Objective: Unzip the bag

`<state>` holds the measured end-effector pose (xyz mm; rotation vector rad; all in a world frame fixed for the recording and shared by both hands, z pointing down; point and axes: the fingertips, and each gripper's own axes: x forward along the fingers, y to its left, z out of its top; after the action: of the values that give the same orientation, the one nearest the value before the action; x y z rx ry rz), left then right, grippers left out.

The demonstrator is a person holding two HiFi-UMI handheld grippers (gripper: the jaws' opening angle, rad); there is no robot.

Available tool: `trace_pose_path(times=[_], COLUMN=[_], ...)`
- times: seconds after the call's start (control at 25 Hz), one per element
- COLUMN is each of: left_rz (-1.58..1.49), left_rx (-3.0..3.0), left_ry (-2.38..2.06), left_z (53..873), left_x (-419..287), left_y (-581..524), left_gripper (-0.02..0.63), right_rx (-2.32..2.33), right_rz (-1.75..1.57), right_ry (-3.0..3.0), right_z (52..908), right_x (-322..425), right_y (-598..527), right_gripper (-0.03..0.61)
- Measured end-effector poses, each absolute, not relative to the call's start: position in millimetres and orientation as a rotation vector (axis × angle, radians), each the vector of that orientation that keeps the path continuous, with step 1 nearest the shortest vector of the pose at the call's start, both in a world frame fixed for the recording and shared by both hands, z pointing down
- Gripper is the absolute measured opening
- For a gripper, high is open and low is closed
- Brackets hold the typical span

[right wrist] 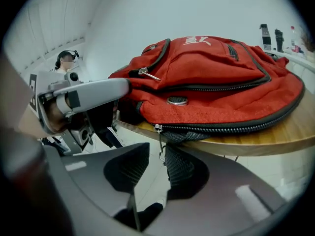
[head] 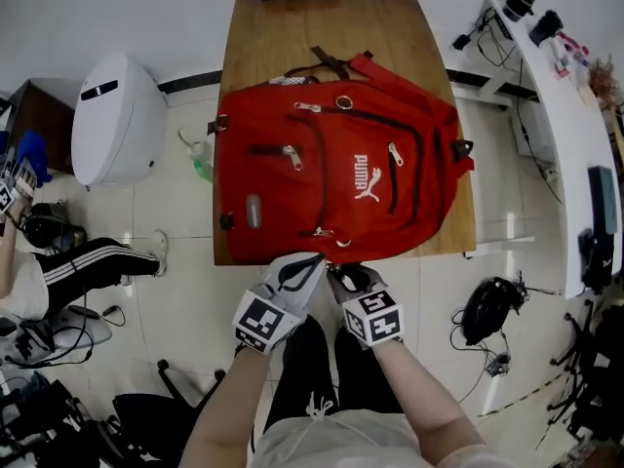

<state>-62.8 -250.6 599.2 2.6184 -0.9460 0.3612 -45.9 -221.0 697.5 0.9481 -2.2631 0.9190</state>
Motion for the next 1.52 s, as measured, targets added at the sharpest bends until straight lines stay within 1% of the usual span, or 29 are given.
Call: trace_pose_path(times=[0.04,0.12,0.24,0.44,0.6,1.0,1.28,1.52], left_rz=[0.371,0.39,0.441,0.479,0.48,0.543,0.561,0.531], left_rx=[2.618,2.624,2.638,2.608,2.531,2.495,2.518,2.487], left_ry=[-0.938,-0.913,-0.869,-0.852,-0.886,-0.933,-0.916,-0.931], left_z=[602.9,608.3,615.6,624.8,631.5,636.9,640.8,643.1], left_x=[-61.9,-58.0,-48.9,-37.5,-40.4,-39.8,-41.5,-43.3], left_y=[-252.0,-253.5,-252.5,-251.3,-253.1,-254.2,-251.9,-254.1], left_gripper=[0.006,0.006,0.006,0.006,0.006,0.006,0.006,0.006], right_rx=[0.96,0.997,1.015,0.963,0.938,0.83,0.83,0.913], right_rz=[0.937,0.966,0.956,0.858,0.846,0.664,0.456,0.474], right_ry=[-2.265,-2.266,-2.261,-2.221,-2.214,-2.177,-2.054,-2.032], right_z=[699.2,700.3,698.8,693.6,683.8,658.4,651.7,638.9], right_x=[-47.0,-46.3,-42.8,-28.7,-10.4,25.0,85.3,135.7], right_y=[-222.3,-225.4,-224.5,-211.5,-210.4,-215.2,-225.7,-243.5], right_gripper=[0.095,0.042,0.022,0.015,0.014,0.014,0.014,0.015])
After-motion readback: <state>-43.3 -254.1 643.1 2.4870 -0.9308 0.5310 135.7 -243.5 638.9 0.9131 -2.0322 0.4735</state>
